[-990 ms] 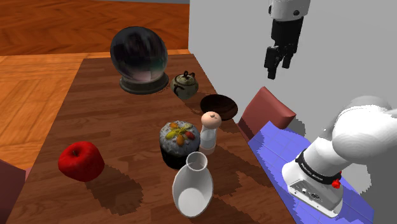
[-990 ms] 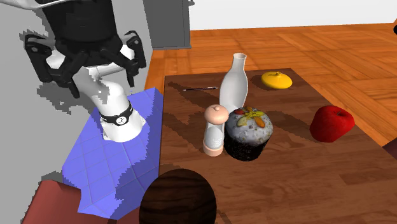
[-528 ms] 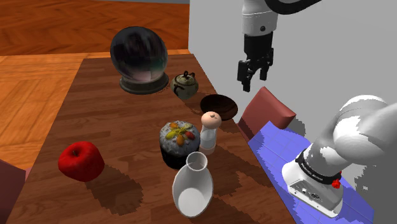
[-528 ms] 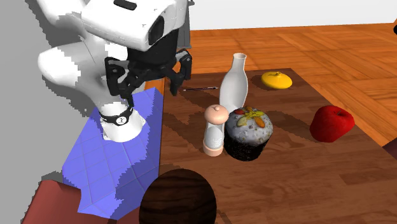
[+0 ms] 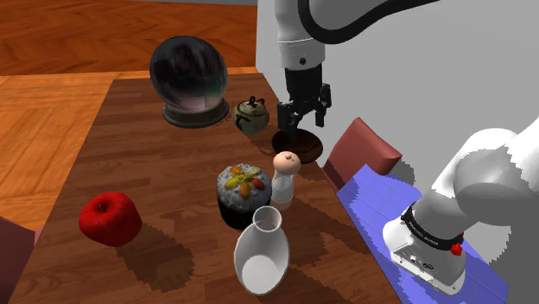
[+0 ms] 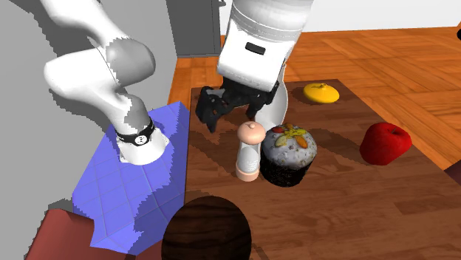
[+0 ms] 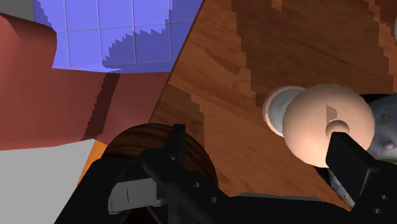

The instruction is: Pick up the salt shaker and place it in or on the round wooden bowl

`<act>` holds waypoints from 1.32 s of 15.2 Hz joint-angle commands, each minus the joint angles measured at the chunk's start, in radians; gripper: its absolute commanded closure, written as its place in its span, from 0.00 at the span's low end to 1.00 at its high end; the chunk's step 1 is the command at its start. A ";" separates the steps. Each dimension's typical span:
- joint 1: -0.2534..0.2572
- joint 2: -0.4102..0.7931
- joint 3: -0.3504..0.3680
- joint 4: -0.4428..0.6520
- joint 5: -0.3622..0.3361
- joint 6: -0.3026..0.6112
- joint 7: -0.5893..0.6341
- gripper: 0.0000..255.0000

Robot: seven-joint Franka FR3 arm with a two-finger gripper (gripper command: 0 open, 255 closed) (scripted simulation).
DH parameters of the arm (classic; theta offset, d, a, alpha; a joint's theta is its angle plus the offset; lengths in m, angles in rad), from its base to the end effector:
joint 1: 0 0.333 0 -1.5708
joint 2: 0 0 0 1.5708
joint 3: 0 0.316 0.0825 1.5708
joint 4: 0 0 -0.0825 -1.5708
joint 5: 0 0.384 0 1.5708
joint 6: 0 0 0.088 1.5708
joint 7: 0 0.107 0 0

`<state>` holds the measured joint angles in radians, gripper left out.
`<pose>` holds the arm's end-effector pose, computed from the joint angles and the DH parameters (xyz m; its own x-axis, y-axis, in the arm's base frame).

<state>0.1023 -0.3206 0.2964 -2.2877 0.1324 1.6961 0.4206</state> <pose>0.3831 0.1806 0.4537 0.9594 -0.0932 -0.2663 -0.0724 -0.9936 0.0869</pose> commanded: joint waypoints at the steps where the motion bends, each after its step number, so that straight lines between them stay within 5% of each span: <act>1: 0.010 0.065 0.029 0.039 0.010 0.024 0.045 0.00; 5: 0.028 0.186 0.070 0.118 0.010 0.062 0.118 0.00; 12: 0.034 0.190 0.077 0.020 0.017 0.165 0.115 0.00; 20: 0.034 0.190 0.077 0.020 0.017 0.164 0.116 0.00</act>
<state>0.1366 -0.1303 0.3739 -2.2674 0.1491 1.8604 0.5361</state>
